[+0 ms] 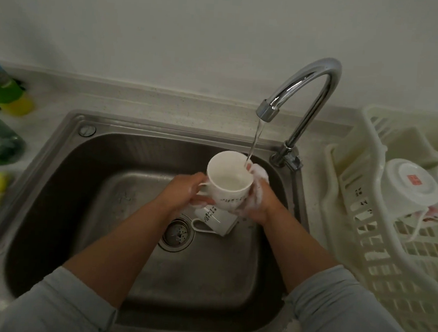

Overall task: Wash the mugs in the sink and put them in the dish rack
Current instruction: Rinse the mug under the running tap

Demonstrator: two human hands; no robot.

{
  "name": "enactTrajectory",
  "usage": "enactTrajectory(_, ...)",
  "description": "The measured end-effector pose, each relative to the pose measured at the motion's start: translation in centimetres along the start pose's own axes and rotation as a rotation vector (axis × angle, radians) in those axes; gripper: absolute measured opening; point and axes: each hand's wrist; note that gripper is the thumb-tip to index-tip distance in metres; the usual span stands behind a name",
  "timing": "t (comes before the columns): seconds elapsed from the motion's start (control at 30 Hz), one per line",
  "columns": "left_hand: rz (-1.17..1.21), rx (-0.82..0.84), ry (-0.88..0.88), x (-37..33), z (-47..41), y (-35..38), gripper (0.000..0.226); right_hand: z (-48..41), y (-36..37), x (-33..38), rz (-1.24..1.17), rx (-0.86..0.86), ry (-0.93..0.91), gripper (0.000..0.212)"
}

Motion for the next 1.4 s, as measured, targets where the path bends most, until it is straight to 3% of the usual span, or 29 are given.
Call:
enactTrajectory(0.07,0.005,0.050,-0.047,-0.4,-0.8,1.4,0.028,-0.4,-1.9,0.6,-0.077,0.009,0.012,0.053)
enactTrajectory(0.2,-0.020,0.127,-0.124,0.4,-0.1,1.0,0.024,-1.3,-3.4,-1.7,-0.094,0.055,0.087,0.038)
enactTrajectory(0.33,-0.070,0.023,-0.081,-0.1,-1.1,-0.2,0.019,-0.9,-1.0,-1.3,0.020,0.028,-0.048,0.022)
enactTrajectory(0.47,-0.031,0.072,-0.043,-1.1,-2.3,2.2,0.019,0.6,-2.7,1.8,-0.080,0.030,-0.059,0.031)
enactTrajectory(0.57,-0.077,0.144,-0.105,0.6,-1.1,1.2,0.020,-1.1,-3.9,-1.0,0.007,0.025,0.033,0.047)
enactTrajectory(0.63,-0.099,0.093,-0.119,1.2,-0.7,-0.5,0.019,-2.1,-2.4,-2.3,0.005,0.038,0.065,0.045)
enactTrajectory(0.73,-0.115,-0.020,-0.057,0.4,-2.1,-1.2,0.020,-1.8,-0.2,-0.5,0.001,0.042,-0.040,0.039)
enactTrajectory(0.8,-0.078,-0.002,-0.025,-0.4,-3.0,0.3,0.021,-1.5,-0.9,1.3,-0.056,0.055,-0.075,0.036)
enactTrajectory(0.93,-0.091,0.096,-0.084,1.2,-1.8,0.9,0.020,-2.5,-3.6,-0.2,-0.047,0.035,0.033,0.048)
enactTrajectory(1.1,-0.096,-0.092,-0.054,0.7,-3.1,-1.1,0.019,-2.8,0.0,-0.4,-0.042,0.053,-0.054,0.048)
enactTrajectory(1.17,-0.060,-0.085,-0.037,0.2,-4.0,0.7,0.023,-2.3,-0.8,1.1,-0.098,0.051,-0.083,0.056)
enactTrajectory(1.3,-0.071,0.026,-0.100,1.6,-2.6,2.0,0.026,-2.5,-3.6,-0.2,-0.121,0.005,-0.025,0.048)
enactTrajectory(1.4,-0.071,-0.063,-0.080,1.7,-2.6,0.4,0.024,-2.6,-1.5,-1.0,-0.083,-0.027,-0.018,0.049)
Point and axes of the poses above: each hand's wrist, its own z-axis away from the middle knuckle, its own y-axis out of the palm, x = y × z, and after that the axes turned 15 degrees about y, right-handed
